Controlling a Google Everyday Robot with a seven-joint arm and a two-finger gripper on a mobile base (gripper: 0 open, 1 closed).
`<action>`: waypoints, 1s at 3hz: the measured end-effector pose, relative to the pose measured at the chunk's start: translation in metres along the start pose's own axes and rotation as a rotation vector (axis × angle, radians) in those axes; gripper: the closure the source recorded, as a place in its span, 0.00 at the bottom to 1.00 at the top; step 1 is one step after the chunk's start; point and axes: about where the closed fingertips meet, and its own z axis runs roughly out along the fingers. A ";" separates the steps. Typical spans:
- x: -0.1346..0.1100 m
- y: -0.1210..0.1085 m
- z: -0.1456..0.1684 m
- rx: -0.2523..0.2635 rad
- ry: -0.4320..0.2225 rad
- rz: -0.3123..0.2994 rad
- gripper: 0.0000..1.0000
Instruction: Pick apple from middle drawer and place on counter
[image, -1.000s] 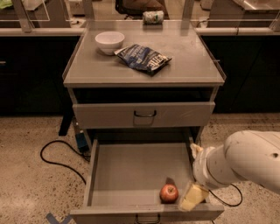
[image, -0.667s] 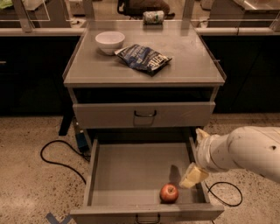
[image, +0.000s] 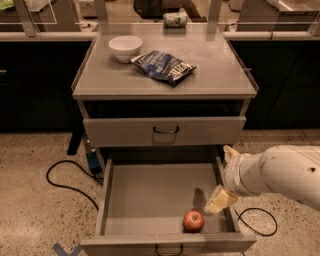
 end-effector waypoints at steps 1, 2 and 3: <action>-0.002 0.011 0.042 -0.103 0.029 -0.039 0.00; 0.002 0.026 0.122 -0.273 0.086 -0.072 0.00; 0.002 0.043 0.147 -0.332 0.085 -0.076 0.00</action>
Offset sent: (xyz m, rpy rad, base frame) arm 0.0665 0.0775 -0.2066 -0.0653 0.4667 0.2564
